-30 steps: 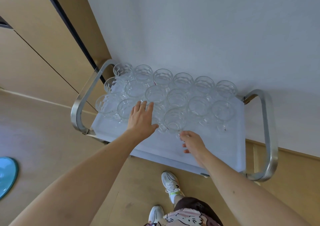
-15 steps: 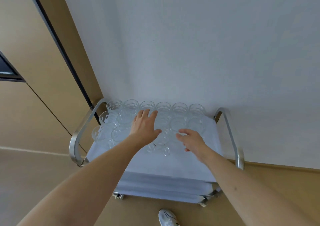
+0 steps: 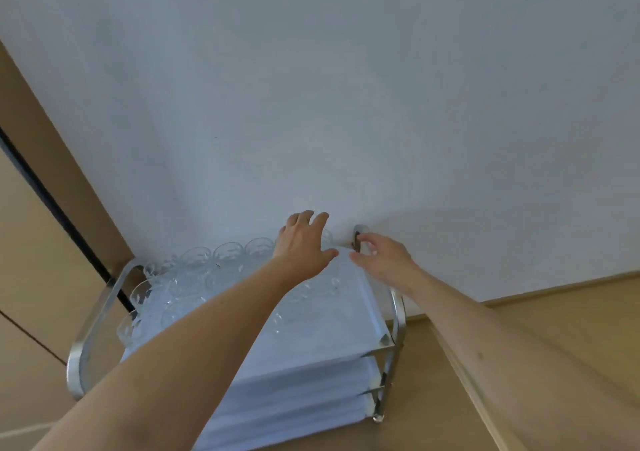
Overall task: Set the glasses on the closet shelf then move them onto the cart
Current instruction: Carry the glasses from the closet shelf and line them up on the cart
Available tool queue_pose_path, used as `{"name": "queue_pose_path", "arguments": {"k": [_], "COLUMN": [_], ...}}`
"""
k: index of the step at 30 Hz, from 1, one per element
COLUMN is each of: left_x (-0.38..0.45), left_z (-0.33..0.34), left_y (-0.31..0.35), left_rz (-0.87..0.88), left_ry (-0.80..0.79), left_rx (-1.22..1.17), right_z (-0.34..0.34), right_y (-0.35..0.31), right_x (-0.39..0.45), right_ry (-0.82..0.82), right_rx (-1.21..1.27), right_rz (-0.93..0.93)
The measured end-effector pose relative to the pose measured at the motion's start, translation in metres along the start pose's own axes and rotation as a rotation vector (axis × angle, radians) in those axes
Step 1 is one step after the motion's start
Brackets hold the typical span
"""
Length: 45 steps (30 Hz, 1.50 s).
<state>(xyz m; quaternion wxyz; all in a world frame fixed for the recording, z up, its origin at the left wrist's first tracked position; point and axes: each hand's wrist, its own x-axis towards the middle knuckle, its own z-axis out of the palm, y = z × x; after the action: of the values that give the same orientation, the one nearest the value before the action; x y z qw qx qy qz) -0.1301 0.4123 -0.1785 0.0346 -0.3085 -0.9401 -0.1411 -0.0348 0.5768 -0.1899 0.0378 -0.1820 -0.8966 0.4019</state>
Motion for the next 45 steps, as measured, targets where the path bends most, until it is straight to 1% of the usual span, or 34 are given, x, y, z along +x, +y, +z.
{"name": "queue_pose_path", "arguments": {"k": [5,12,21,26,31,36,40,45], "left_x": [0.019,0.043,0.051,0.054,0.051,0.044,0.038,0.052], "left_z": [0.01,0.037,0.091,0.12,0.15,0.178,0.195,0.215], "left_y": [0.077,0.21,0.399,0.498,0.585,0.658,0.701,0.748], "left_rz": [0.093,0.201,0.43,0.566,0.693,0.765,0.861,0.951], "left_ry": [-0.042,-0.104,-0.245,-0.275,-0.34,-0.401,-0.439,-0.47], "left_rx": [-0.075,-0.139,-0.172,-0.219,-0.239,-0.294,-0.288,-0.282], "right_z": [-0.059,-0.154,-0.277,-0.332,-0.374,-0.402,-0.418,-0.438], "right_y": [0.04,0.133,0.258,0.321,0.377,0.421,0.45,0.477], "right_x": [-0.019,-0.057,-0.135,-0.176,-0.215,-0.253,-0.27,-0.27], "right_ry": [0.1,0.228,0.394,0.501,0.569,0.606,0.616,0.661], "right_rx": [-0.072,-0.128,-0.109,-0.135,-0.19,-0.204,-0.198,-0.175], "right_rz": [0.03,0.132,0.349,0.447,0.589,0.733,0.838,0.927]}}
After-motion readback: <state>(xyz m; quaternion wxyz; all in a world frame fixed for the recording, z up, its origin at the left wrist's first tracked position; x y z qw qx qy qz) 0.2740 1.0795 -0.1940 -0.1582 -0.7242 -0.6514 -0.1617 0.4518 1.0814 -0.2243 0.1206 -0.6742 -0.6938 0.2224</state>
